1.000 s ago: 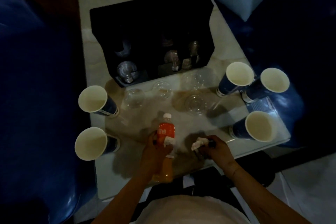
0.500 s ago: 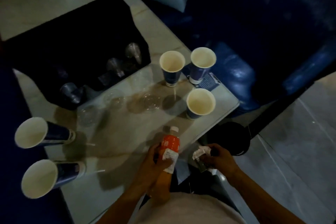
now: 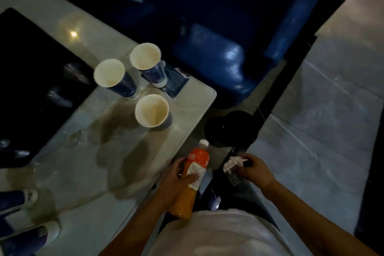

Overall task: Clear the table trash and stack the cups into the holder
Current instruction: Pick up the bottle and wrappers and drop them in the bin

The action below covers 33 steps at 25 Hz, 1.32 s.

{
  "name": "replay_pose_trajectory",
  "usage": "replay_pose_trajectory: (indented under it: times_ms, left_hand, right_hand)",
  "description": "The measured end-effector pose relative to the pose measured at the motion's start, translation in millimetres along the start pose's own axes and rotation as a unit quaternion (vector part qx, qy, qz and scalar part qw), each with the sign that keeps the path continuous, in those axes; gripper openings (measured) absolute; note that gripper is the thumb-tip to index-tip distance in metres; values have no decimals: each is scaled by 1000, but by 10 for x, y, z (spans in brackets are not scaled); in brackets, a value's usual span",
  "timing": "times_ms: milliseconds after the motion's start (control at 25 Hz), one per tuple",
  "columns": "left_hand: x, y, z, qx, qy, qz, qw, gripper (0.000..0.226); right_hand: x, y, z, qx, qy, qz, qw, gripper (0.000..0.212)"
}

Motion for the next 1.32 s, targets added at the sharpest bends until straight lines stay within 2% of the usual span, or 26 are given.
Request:
replay_pose_trajectory:
  times_ms: [120, 400, 600, 920, 1120, 1320]
  left_hand:
    - [64, -283, 331, -46, -18, -19, 999, 73]
    - [107, -939, 916, -118, -70, -38, 990, 46]
    - [-107, -1384, 1190, -135, -110, -72, 982, 53]
    - [-803, -2256, 1459, -143, -178, -122, 966, 58]
    - [-1235, -2943, 1783, -102, -138, -141, 975, 29]
    - [-1717, -3487, 2154, -118, -153, -163, 967, 50]
  right_hand:
    - [185, -44, -265, 24, -37, 16, 999, 33]
    - [536, -221, -677, 58, -169, 71, 981, 33]
    - [738, -662, -743, 59, -220, 110, 967, 34]
    - [1051, -1954, -790, 60, -218, 150, 963, 24]
    - [1268, -2905, -722, 83, -187, 180, 962, 30]
    - [1386, -3705, -652, 124, -108, 168, 972, 35]
Point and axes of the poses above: each hand's wrist, its own y-axis away from the middle knuckle, its own z-axis out of the palm, x = y × z, the point moved 8 cm from there along -y, towards the middle knuckle, and after that the axes turned 15 degrees about z, right-handed, at the moved point
